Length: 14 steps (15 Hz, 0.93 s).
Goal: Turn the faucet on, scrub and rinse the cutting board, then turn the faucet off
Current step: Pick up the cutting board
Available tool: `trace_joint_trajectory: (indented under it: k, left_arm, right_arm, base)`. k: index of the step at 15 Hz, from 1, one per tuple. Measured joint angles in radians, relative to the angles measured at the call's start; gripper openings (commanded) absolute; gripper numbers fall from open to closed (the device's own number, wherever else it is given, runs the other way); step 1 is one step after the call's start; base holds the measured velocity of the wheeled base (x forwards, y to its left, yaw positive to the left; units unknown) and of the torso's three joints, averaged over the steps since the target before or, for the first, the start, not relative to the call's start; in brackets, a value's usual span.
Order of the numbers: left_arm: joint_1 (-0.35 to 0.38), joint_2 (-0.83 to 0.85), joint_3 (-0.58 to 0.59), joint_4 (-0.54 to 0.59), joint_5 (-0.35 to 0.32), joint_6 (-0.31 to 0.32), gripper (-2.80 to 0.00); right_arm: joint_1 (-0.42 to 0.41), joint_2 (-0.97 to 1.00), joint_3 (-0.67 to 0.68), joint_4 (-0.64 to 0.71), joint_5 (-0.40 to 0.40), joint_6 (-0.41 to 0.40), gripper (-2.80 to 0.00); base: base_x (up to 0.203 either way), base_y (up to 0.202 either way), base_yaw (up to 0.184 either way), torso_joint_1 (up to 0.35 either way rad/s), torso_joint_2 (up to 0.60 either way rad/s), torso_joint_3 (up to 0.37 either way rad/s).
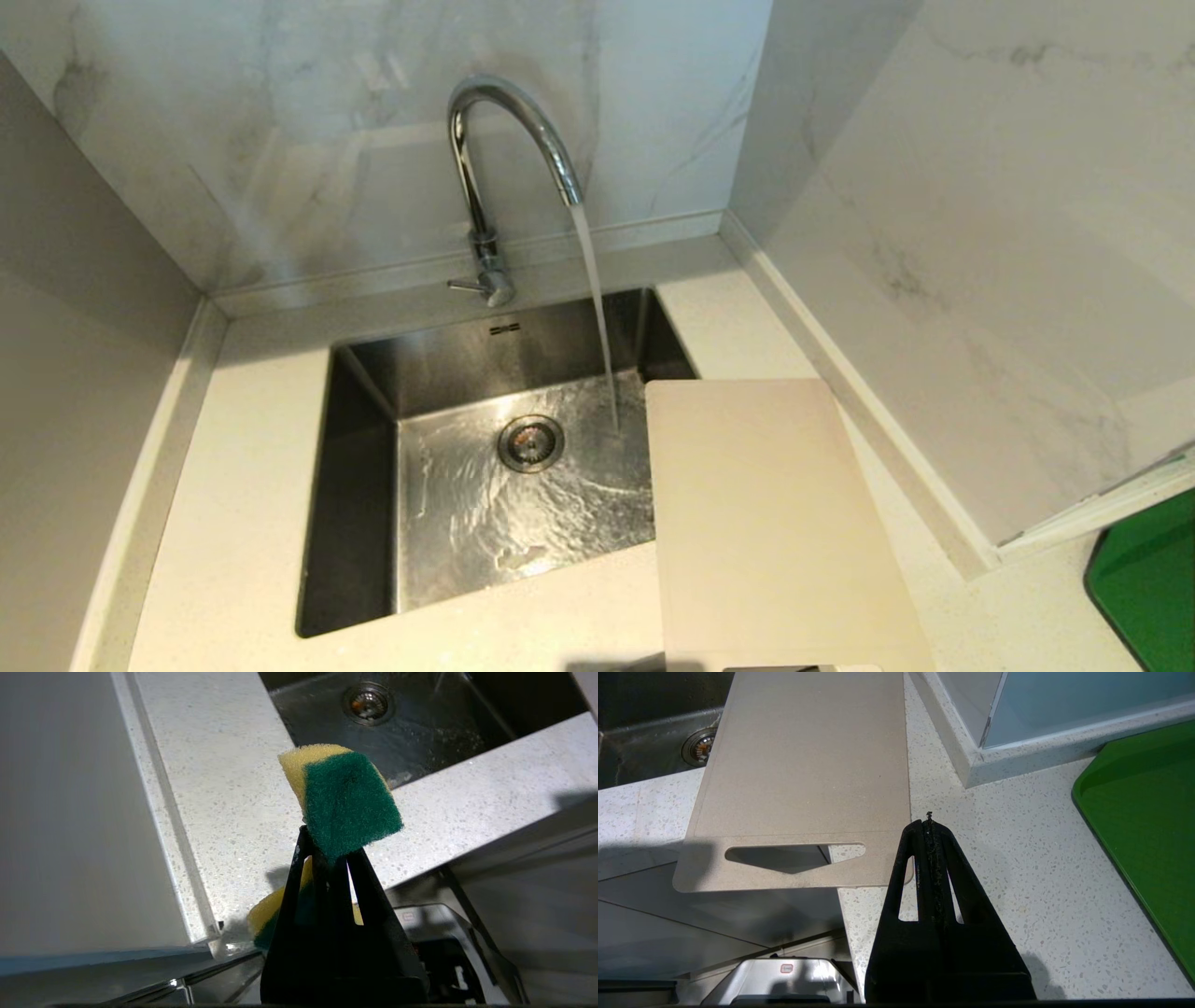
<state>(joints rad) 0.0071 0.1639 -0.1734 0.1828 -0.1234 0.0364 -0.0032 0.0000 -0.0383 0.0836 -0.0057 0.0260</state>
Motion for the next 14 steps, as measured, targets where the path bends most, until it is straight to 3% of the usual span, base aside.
trace_joint_trajectory:
  k: [5, 9, 14]
  left_arm:
    - [-0.002, -0.134, 0.078, -0.029, 0.084, 0.041, -2.8]
    - [-0.003, -0.16, 0.159, -0.207, 0.12, 0.047, -2.8]
    - [-0.003, -0.164, 0.172, -0.176, 0.119, 0.025, -2.8]
  right_arm:
    - [0.0, 0.0, 0.0, 0.0, 0.0, 0.0, -2.8]
    - [0.0, 0.0, 0.0, -0.001, 0.0, 0.0, -2.8]
    - [0.0, 0.0, 0.0, 0.0, 0.0, 0.0, -2.8]
  base:
    - [0.0, 0.0, 0.0, 0.0, 0.0, 0.0]
    - [0.0, 0.0, 0.0, 0.0, 0.0, 0.0]
    - [0.0, 0.0, 0.0, 0.0, 0.0, 0.0]
